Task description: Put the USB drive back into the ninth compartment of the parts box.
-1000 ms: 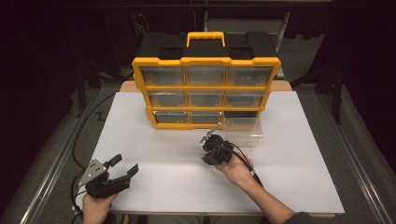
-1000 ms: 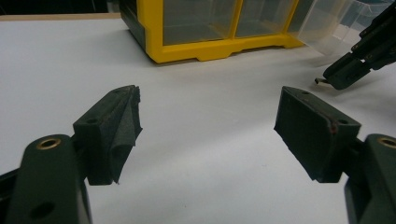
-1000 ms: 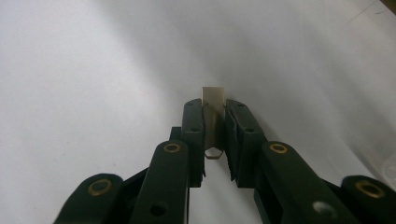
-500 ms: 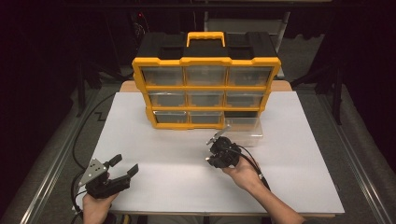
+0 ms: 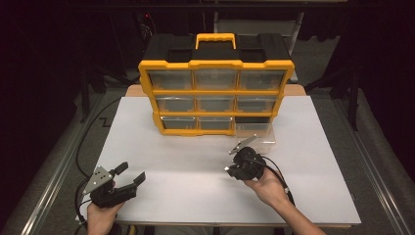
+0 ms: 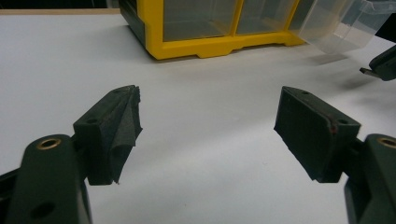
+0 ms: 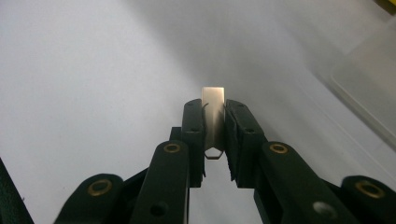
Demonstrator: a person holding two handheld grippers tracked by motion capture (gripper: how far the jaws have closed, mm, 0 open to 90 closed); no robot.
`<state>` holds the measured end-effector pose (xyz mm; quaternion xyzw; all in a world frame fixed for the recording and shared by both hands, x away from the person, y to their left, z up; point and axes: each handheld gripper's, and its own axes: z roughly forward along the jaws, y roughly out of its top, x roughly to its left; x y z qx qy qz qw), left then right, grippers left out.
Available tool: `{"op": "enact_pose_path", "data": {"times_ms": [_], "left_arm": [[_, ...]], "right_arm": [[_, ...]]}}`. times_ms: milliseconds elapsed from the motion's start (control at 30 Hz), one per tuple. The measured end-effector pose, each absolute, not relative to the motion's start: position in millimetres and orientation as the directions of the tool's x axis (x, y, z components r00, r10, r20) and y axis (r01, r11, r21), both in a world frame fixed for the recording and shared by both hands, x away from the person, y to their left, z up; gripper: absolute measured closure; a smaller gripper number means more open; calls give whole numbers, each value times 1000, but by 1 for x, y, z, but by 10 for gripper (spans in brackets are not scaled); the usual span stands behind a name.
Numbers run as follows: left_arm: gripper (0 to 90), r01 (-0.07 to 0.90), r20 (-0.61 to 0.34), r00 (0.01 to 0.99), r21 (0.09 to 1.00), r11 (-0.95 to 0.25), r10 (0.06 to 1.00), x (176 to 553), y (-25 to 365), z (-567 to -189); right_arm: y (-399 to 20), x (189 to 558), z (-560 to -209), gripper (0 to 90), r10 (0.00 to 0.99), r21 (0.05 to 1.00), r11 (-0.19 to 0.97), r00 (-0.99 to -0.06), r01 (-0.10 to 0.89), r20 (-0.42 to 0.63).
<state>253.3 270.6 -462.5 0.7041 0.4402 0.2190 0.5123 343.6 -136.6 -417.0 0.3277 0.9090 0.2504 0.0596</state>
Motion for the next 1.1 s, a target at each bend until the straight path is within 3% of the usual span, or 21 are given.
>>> {"op": "enact_pose_path", "data": {"times_ms": [1100], "left_arm": [[235, 393, -132, 516, 914, -97, 846, 253, 270, -463]], "right_arm": [[-180, 329, -408, 798, 676, 556, 581, -733, 594, 76]]}}
